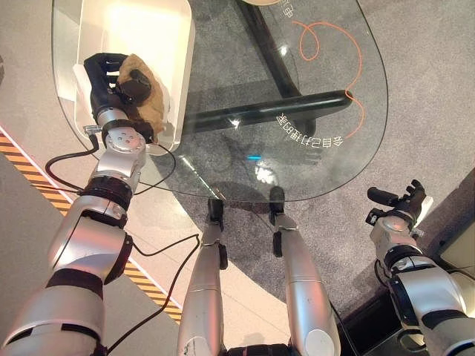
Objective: Wipe the table with a cloth and put it in the basket.
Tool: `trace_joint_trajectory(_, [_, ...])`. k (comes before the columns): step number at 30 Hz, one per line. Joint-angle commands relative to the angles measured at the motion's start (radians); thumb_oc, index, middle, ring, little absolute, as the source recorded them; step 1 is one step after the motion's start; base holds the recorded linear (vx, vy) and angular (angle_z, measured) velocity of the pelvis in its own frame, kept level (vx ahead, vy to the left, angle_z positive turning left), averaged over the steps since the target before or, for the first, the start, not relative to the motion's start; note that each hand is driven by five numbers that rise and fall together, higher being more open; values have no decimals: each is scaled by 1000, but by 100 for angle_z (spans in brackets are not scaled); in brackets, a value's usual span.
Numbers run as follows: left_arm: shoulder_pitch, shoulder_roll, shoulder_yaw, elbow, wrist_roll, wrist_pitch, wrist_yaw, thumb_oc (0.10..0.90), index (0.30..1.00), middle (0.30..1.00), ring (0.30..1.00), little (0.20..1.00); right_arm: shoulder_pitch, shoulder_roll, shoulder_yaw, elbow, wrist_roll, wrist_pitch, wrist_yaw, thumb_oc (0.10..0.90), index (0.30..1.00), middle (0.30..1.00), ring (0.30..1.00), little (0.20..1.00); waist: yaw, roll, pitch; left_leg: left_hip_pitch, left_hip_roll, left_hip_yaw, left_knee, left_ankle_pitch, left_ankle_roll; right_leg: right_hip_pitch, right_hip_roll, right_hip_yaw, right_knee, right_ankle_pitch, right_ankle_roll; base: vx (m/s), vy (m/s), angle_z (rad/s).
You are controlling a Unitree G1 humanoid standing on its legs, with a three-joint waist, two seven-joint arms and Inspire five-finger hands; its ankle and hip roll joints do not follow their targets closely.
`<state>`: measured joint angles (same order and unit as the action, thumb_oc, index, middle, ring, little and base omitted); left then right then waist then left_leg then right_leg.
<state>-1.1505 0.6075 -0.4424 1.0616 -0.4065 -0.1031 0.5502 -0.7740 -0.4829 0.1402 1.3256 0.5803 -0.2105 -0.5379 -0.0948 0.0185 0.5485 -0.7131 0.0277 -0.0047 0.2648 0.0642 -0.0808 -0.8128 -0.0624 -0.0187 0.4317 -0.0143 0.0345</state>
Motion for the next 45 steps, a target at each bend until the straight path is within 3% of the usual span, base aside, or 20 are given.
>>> trace_joint_trajectory(1, [-175,108,18,6,100,-45,19,100,300,300,300,200,25,-64,31,7,0,-20,-18,800,900,900,900,900,-7,11,-29,8,-45,71,61,-75,29,61,70,-49,-26,-54,1,0,0,0])
trace_joint_trajectory(19, [-205,101,-37,22,150,-27,11,100,300,300,300,200,26,-59,40,-4,-7,-35,-24,800,900,900,900,900,-15,5,-29,-10,-43,75,64,-72,29,42,71,-44,-29,-44,5,0,0,-1])
trace_joint_trajectory(20, [-206,101,-39,20,152,-22,12,191,378,378,378,291,25,-59,40,-5,-6,-33,-25,800,900,900,900,900,-14,5,-29,-9,-43,75,64,-72,29,42,71,-45,-29,-43,5,0,0,0])
trace_joint_trajectory(21, [-206,101,-40,18,153,-19,13,353,516,516,516,453,26,-57,42,-6,-5,-33,-27,800,900,900,900,900,-14,5,-29,-10,-43,75,64,-71,30,41,71,-45,-28,-43,5,0,0,0])
trace_joint_trajectory(22, [-209,101,-41,19,151,-19,14,405,561,561,561,505,23,-58,43,-7,-5,-31,-28,800,900,900,900,900,-14,4,-29,-12,-43,75,65,-70,30,40,71,-45,-28,-42,5,0,0,0])
trace_joint_trajectory(23, [-211,100,-41,22,152,-17,20,633,756,756,756,733,22,-56,44,-7,-5,-31,-28,800,900,900,900,900,-14,4,-29,-12,-43,76,65,-70,30,41,71,-45,-30,-42,5,0,0,0])
trace_joint_trajectory(24, [-212,99,-41,23,152,-18,23,800,900,900,900,900,23,-54,42,-5,-8,-35,-28,800,900,900,900,900,-14,3,-29,-12,-43,75,62,-70,30,41,72,-45,-32,-41,5,0,0,0])
trace_joint_trajectory(45, [-206,101,-36,35,143,-28,16,800,900,900,900,900,29,-54,43,-4,-9,-42,-26,800,900,900,900,900,-11,4,-29,-15,-44,70,72,-70,30,38,71,-48,-19,-45,3,0,0,0])
